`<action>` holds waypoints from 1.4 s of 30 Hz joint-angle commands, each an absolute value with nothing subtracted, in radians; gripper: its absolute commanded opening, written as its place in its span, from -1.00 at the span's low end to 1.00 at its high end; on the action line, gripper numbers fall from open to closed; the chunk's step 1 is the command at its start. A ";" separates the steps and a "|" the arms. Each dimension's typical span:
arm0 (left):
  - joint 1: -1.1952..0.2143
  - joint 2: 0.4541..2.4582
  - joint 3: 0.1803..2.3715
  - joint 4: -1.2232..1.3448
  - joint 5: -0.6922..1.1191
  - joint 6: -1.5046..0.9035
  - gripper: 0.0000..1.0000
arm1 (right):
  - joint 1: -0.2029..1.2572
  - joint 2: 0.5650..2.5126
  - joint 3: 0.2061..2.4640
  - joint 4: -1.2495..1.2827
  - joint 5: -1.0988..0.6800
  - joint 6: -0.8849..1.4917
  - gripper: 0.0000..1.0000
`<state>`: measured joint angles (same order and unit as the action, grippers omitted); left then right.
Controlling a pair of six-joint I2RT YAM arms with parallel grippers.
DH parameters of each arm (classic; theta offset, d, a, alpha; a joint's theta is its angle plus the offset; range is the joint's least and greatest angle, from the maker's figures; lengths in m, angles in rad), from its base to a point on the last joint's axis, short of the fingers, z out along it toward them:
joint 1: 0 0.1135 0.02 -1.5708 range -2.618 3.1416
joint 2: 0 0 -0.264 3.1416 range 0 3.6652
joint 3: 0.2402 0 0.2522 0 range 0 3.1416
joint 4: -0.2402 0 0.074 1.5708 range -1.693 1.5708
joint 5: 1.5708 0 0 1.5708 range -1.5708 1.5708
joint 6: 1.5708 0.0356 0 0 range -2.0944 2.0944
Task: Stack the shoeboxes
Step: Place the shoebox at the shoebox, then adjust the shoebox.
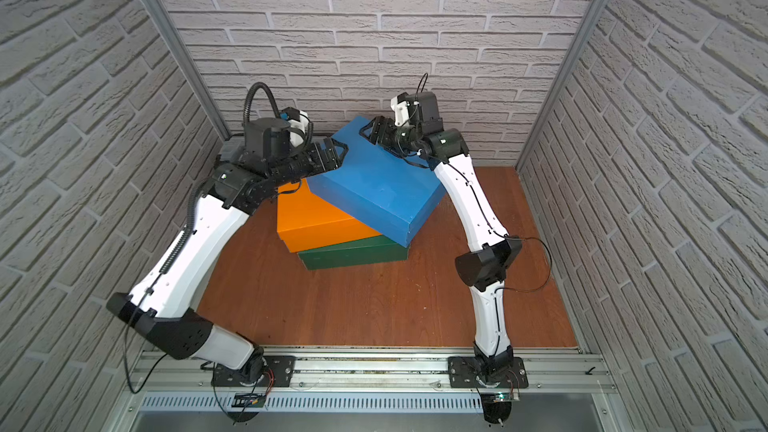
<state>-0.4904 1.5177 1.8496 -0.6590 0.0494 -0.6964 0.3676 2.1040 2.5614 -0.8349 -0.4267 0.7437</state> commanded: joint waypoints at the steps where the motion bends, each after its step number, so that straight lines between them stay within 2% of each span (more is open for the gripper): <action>1: -0.467 1.504 1.794 -0.625 0.082 -0.688 0.94 | 0.376 2.049 2.544 -0.851 -0.427 0.730 0.53; 8: -0.449 1.495 1.750 -0.626 0.092 -0.692 0.94 | 0.350 2.024 2.577 -0.866 -0.437 0.718 0.55; 13: -0.443 1.499 1.759 -0.642 0.090 -0.682 0.95 | 0.272 1.910 2.536 -0.926 -0.420 0.664 0.59; 21: -0.441 1.522 1.783 -0.668 0.095 -0.671 0.95 | 0.056 1.568 2.107 -0.874 -0.424 0.608 0.68; 30: -0.434 1.535 1.811 -0.701 0.094 -0.657 0.96 | 0.022 1.308 1.679 -0.859 -0.425 0.544 0.79; 35: -0.435 1.536 1.813 -0.703 0.091 -0.658 0.96 | 0.022 1.314 1.611 -0.810 -0.465 0.559 0.80; 42: -0.433 1.558 1.866 -0.737 0.096 -0.644 0.96 | 0.035 1.382 1.628 -0.708 -0.505 0.565 0.79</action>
